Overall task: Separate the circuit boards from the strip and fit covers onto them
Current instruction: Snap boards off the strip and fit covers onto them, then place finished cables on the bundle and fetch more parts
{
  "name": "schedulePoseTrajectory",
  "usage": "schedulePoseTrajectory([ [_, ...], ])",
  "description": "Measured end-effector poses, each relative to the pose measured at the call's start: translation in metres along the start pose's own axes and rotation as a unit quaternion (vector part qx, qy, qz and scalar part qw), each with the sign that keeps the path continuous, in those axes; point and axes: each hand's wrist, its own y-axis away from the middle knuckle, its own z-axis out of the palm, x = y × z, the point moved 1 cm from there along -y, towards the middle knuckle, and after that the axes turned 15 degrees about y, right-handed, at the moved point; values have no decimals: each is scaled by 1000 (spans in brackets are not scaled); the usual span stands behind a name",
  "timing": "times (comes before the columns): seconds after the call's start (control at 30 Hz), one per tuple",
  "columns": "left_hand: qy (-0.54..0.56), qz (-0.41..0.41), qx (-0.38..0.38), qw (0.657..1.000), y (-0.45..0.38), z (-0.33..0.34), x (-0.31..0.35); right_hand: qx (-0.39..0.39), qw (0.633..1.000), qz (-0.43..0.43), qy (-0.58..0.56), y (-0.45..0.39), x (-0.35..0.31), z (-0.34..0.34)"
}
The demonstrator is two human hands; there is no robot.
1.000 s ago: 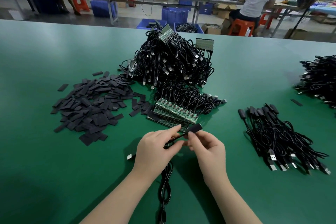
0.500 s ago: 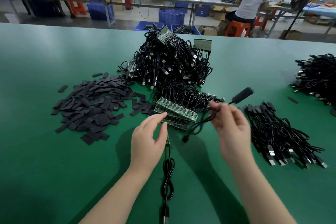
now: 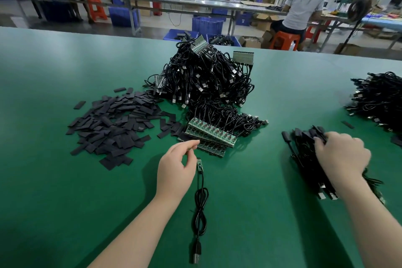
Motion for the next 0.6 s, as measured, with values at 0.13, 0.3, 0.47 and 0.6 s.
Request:
schedulePoseTrajectory([
  [0.13, 0, -2, 5, 1000, 0, 2, -3, 73, 984, -129, -94, 42, -52, -29],
  [0.3, -5, 18, 26, 999, 0, -1, -2, -133, 917, -335, -171, 113, -141, -53],
  [0.47, -33, 45, 76, 996, -9, -6, -1, -195, 902, -352, -154, 143, -178, -45],
  [0.6, -186, 74, 72, 977, -61, -27, 4, -197, 914, -297, -195, 140, -170, -36],
])
